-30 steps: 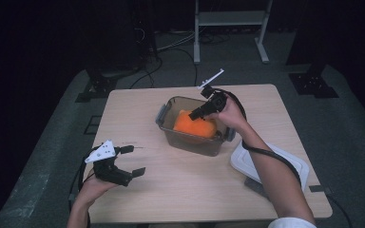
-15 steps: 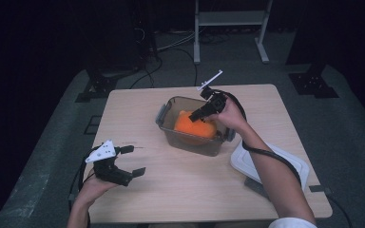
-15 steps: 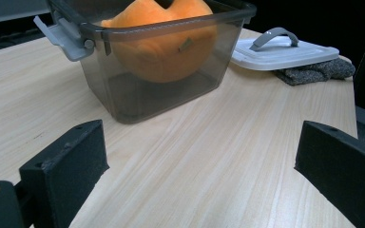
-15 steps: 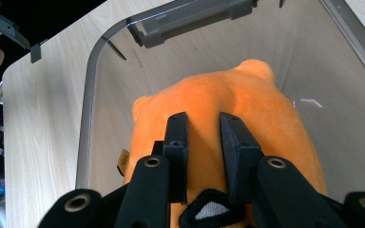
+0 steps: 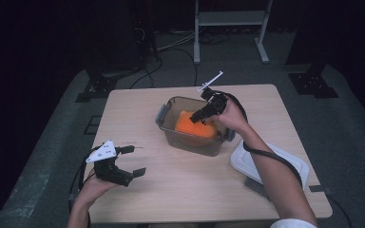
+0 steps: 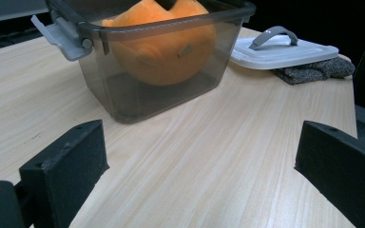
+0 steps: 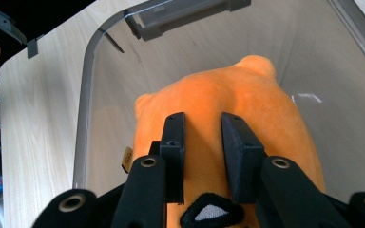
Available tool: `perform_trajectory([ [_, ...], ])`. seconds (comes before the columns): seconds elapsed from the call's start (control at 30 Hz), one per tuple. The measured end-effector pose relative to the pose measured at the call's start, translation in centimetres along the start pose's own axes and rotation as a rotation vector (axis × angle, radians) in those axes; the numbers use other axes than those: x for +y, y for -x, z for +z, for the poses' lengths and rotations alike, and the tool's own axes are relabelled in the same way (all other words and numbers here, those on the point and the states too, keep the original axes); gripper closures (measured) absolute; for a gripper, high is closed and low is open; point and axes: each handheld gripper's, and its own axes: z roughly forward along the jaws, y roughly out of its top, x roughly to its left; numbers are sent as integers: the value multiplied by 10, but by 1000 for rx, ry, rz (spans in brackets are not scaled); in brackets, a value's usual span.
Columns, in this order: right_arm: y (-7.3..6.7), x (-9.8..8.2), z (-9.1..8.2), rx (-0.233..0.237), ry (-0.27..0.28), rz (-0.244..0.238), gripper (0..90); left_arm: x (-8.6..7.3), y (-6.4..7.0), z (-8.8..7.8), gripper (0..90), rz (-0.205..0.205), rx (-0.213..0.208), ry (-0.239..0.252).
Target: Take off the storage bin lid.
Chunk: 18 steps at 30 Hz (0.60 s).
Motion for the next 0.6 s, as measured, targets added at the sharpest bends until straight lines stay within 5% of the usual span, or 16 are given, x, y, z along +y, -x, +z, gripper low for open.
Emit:
perform_trajectory([
  [0.27, 0, -2, 0, 7, 3, 1, 734, 0, 1, 0, 26, 0, 1, -1],
  [0.6, -5, -2, -14, 27, 66, -8, 631, 0, 0, -1, 26, 2, 4, -2],
])
